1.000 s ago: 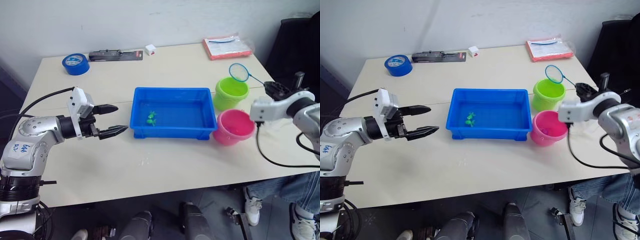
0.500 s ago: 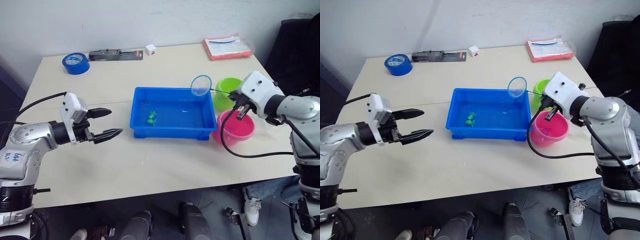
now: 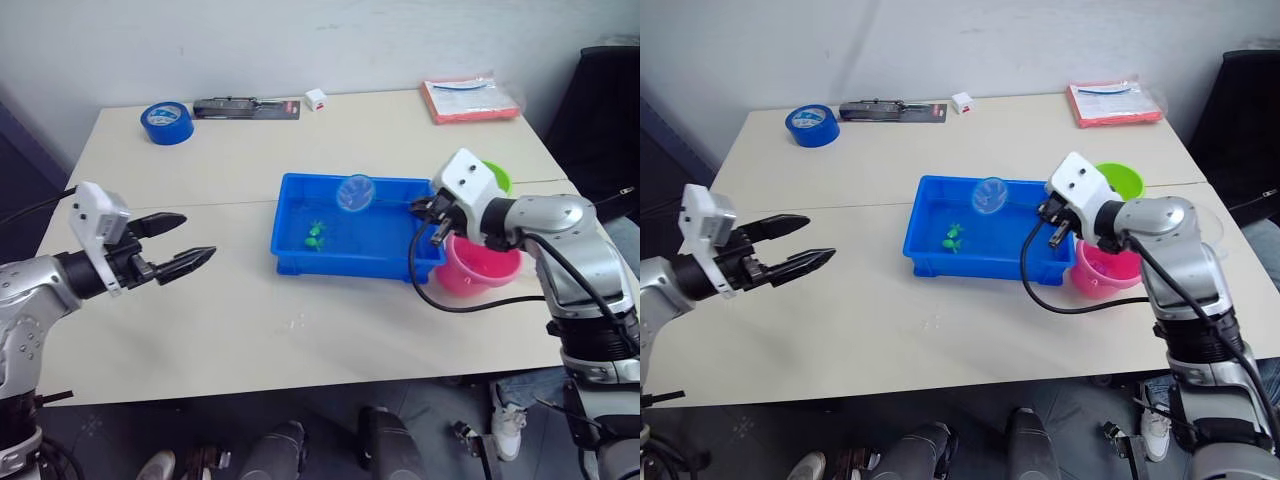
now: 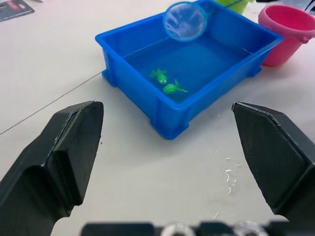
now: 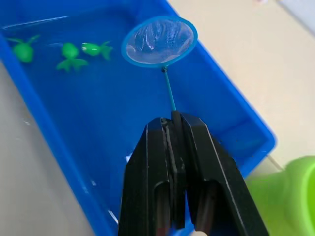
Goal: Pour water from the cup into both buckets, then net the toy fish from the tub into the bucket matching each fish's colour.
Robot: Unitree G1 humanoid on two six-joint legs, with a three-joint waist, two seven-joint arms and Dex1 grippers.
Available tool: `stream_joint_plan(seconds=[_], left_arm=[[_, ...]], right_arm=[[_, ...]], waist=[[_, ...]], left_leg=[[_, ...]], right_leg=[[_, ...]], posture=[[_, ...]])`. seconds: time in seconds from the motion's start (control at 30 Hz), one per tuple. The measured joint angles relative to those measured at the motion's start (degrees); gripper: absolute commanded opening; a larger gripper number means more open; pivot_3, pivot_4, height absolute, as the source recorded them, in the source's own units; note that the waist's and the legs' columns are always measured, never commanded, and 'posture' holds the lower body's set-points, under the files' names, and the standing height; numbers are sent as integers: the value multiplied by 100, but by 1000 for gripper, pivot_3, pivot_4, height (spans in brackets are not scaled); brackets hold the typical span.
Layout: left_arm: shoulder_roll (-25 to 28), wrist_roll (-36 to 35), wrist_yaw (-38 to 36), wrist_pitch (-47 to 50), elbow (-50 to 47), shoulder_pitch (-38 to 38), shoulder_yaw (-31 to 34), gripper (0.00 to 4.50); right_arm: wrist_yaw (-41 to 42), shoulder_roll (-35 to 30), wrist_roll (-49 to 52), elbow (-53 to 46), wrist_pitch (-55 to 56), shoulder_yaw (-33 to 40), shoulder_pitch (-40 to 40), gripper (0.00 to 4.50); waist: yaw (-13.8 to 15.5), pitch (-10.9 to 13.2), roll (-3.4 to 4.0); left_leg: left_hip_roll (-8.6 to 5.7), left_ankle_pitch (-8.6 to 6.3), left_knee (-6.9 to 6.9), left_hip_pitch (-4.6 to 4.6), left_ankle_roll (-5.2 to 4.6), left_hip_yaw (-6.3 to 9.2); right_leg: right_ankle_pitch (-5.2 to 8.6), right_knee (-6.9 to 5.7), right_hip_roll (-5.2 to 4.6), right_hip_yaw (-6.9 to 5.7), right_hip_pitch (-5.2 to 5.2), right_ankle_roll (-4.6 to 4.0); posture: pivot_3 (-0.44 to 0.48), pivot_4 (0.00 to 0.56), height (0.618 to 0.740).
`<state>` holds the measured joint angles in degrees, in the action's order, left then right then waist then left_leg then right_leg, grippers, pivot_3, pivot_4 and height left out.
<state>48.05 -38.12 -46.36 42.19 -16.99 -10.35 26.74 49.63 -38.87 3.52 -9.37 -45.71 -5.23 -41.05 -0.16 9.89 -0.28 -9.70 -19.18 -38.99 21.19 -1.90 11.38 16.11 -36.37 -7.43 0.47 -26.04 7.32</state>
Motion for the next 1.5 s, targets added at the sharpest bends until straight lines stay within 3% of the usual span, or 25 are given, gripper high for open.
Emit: stream_joint_plan(seconds=[0.43, 0.77, 1.07, 1.5], left_arm=[[236, -249, 43, 514, -519, 781, 383, 4500], [251, -250, 50, 520, -593, 937, 385, 4500], [233, -250, 92, 514, -719, 939, 384, 4500], [215, -259, 174, 515, -811, 1032, 388, 4500]], right_arm=[[-170, 184, 824, 94, -2332, -325, -865, 775], [104, -258, 1001, 338, -2320, -807, -1173, 775], [-56, -25, 1278, 914, -3053, -814, -1578, 775], [-409, 361, 1119, 1690, -2663, -1245, -1708, 775]], waist=[[-6, 0, 0], [4, 0, 0], [9, 0, 0], [-10, 0, 0]], left_leg=[[51, -23, 5, -6, 6, -103], [80, -38, 3, -7, 13, -132], [94, -48, 4, -8, 15, -150], [98, -50, 5, -10, 16, -160]], right_leg=[[-11, -10, 60, 53, -43, 5], [-16, 0, 90, 114, -53, 2], [-18, 2, 105, 131, -60, 0], [-19, 2, 110, 135, -64, 0]], posture=[[0, 150, 740], [0, 150, 740], [0, 150, 740], [0, 150, 740]])
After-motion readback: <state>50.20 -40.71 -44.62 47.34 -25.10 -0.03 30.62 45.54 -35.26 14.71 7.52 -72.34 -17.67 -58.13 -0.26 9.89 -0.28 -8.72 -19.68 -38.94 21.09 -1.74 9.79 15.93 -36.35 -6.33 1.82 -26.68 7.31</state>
